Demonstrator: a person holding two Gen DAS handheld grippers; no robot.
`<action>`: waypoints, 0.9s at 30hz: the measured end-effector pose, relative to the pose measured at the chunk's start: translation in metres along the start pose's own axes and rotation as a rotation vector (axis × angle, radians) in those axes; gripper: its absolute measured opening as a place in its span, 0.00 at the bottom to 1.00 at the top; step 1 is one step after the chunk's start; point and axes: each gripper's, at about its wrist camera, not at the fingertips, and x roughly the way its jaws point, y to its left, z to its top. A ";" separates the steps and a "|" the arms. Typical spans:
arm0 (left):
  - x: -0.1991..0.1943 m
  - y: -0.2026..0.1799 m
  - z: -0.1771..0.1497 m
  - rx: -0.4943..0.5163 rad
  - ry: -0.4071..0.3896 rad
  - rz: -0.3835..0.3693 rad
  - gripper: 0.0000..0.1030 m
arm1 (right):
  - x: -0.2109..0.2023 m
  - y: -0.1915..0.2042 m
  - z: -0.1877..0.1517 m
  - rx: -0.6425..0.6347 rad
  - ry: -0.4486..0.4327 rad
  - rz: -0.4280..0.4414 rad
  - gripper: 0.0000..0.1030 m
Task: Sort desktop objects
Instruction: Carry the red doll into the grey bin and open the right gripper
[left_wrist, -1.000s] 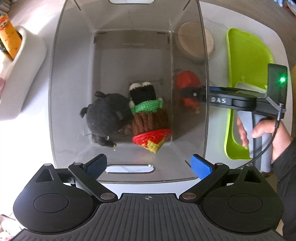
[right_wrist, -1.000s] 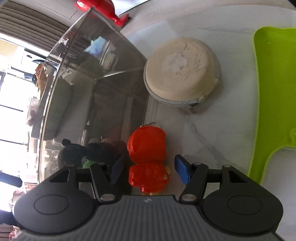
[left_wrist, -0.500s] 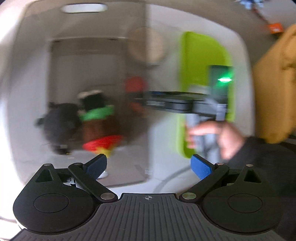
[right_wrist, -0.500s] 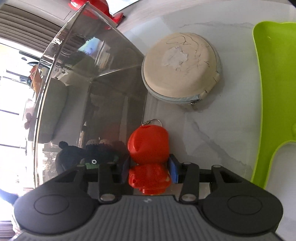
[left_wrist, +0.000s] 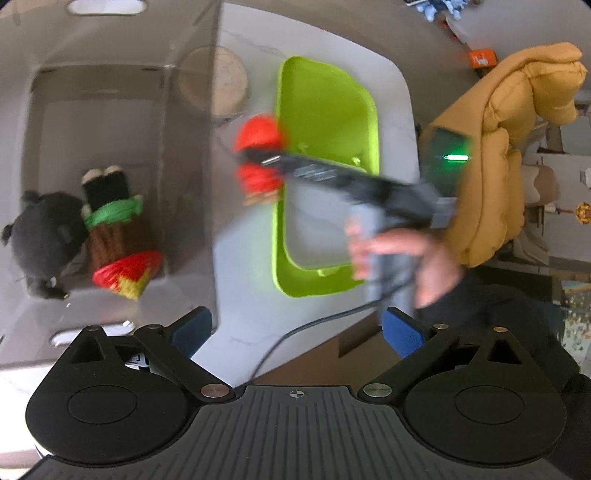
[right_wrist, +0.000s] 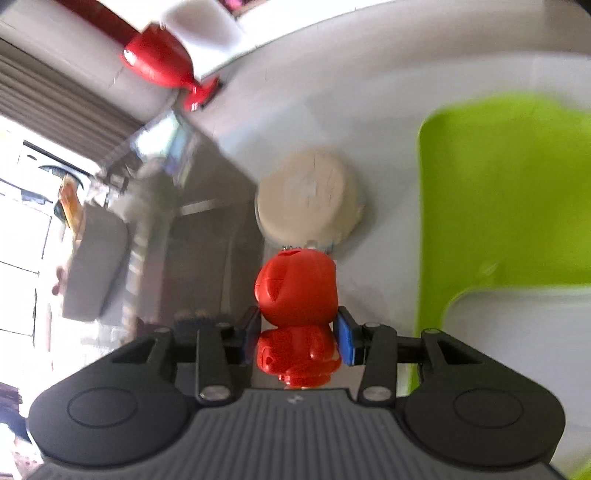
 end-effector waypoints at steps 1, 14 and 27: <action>-0.004 0.006 -0.003 -0.004 -0.003 0.016 0.99 | -0.012 0.007 0.003 -0.009 -0.028 -0.001 0.44; -0.057 0.097 -0.035 -0.120 -0.040 0.356 0.99 | 0.018 0.151 0.057 -0.055 0.016 0.136 0.44; -0.074 0.127 -0.035 -0.084 -0.058 0.377 0.99 | 0.165 0.179 0.026 0.009 0.261 -0.016 0.45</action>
